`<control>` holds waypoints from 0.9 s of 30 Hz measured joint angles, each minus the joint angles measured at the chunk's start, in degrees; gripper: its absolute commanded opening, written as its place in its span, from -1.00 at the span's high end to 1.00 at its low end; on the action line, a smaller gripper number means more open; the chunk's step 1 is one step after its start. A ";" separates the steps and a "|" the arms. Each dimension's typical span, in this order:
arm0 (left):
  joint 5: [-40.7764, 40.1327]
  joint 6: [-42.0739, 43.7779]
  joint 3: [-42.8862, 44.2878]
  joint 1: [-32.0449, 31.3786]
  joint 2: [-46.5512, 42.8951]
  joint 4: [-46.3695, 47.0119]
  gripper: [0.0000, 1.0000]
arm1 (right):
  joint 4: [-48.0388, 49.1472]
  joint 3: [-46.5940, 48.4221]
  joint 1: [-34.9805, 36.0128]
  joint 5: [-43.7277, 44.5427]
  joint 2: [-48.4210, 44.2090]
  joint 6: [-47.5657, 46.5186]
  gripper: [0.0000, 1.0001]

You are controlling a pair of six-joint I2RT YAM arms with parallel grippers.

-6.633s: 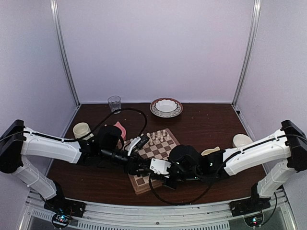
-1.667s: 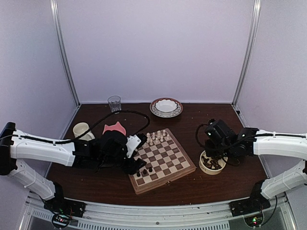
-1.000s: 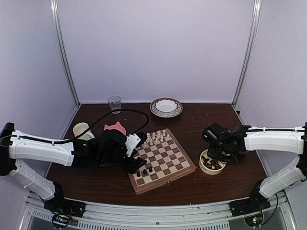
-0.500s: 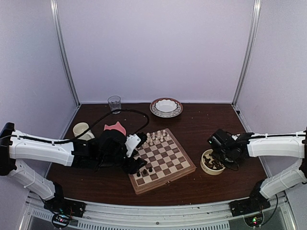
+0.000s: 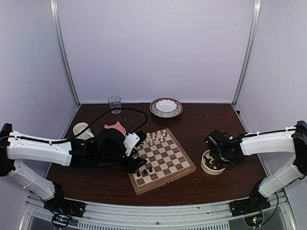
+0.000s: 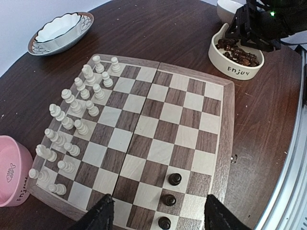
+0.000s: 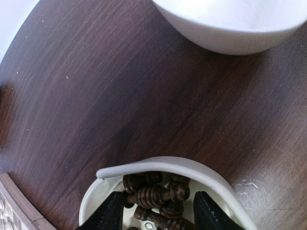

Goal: Set up the chess pieces on the board
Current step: Pick up the chess pile from the storage box.

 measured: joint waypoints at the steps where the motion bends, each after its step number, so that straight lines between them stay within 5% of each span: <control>1: 0.00 0.00 0.00 0.00 -0.07 0.00 -0.29 | 0.42 0.13 -0.24 0.02 0.72 0.00 -0.05; 6: -0.09 0.00 0.00 0.00 -0.11 -0.02 -0.29 | 1.51 1.22 -1.64 0.02 4.24 -0.37 0.03; 18: -0.37 0.02 0.00 0.00 -0.52 -0.55 -0.30 | 3.91 1.36 -3.06 0.48 4.48 -5.95 0.66; 27: -0.46 0.02 0.00 0.00 -0.52 -1.31 -0.29 | 4.04 1.42 -3.28 1.62 -2.58 -13.16 0.86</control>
